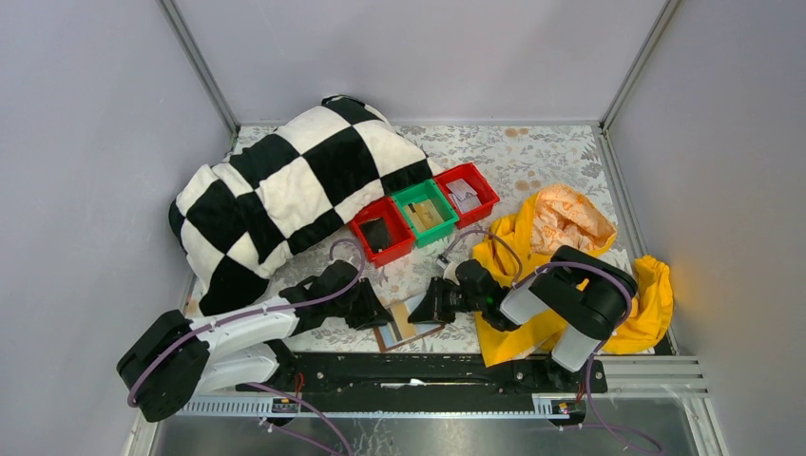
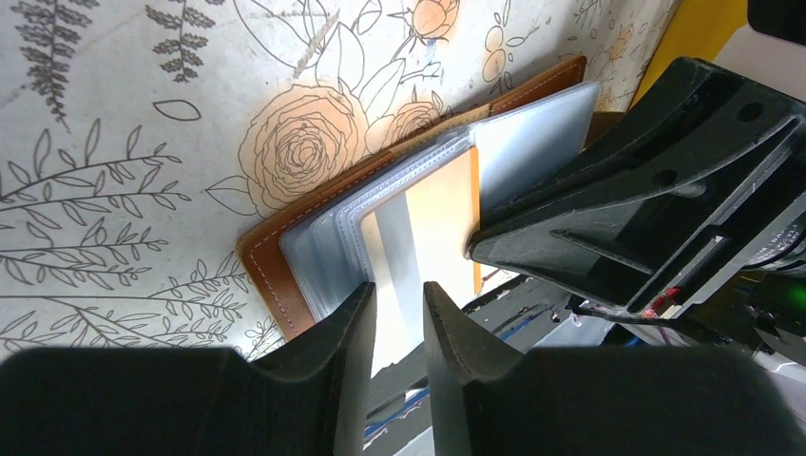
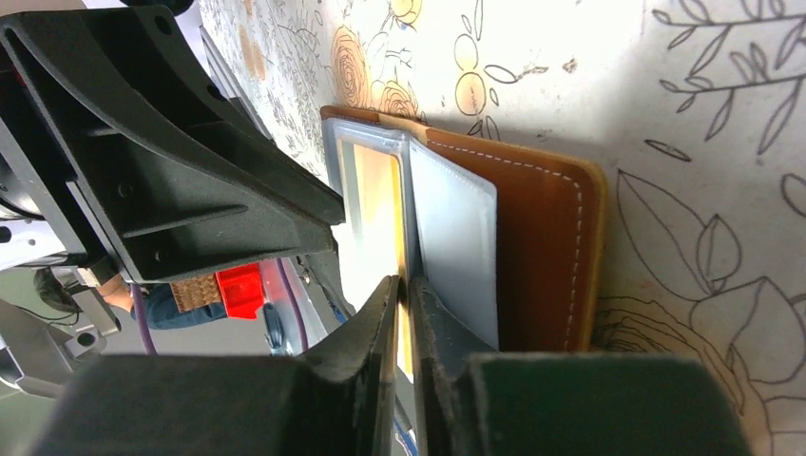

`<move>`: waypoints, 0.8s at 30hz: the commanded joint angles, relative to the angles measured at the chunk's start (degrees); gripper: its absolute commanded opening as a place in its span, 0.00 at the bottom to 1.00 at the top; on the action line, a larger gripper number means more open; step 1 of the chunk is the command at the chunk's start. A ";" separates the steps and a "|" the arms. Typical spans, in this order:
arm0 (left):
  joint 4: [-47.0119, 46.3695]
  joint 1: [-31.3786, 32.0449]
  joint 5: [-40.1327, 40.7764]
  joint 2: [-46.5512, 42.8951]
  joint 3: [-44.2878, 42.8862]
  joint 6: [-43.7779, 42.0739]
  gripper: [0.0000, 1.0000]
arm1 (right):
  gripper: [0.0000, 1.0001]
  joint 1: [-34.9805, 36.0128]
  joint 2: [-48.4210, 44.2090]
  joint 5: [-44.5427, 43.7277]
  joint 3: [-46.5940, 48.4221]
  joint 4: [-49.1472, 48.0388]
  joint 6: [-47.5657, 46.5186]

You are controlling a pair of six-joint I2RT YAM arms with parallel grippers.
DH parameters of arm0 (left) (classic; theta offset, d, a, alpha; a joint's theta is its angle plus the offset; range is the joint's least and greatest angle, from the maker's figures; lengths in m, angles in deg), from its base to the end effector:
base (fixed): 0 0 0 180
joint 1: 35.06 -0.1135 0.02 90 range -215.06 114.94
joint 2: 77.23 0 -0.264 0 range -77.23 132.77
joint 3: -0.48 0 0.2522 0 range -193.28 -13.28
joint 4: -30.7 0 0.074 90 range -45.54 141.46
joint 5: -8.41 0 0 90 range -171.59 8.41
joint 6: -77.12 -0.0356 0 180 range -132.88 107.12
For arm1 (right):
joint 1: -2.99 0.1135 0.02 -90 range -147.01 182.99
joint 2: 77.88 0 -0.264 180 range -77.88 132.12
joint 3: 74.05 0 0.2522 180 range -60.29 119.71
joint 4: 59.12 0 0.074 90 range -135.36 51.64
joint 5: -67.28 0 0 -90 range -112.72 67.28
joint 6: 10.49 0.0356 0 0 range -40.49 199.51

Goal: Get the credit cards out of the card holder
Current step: Remove the credit card from the card holder.

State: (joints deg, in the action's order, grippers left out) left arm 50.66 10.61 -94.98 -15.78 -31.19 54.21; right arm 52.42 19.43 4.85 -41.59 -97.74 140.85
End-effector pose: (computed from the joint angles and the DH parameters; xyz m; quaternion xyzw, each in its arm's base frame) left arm 0.1219 -0.1366 0.1372 -0.1339 0.9237 -0.3452 0.0981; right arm 0.1536 0.2048 0.1004 -0.0396 0.8333 0.5371 0.1249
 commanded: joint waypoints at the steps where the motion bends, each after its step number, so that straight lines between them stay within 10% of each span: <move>1: 4.08 0.21 2.73 1.74 0.73 -2.23 0.30 | 0.10 -0.80 -1.02 0.24 0.19 -1.46 -0.79; 24: 5.38 0.21 2.69 3.18 -0.94 -3.53 0.30 | 0.00 -5.37 6.84 3.92 -6.47 -22.98 7.77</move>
State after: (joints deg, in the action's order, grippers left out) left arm 50.33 10.61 -95.33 -14.01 -32.28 53.43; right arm 49.25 25.64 8.32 -45.55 -113.12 146.62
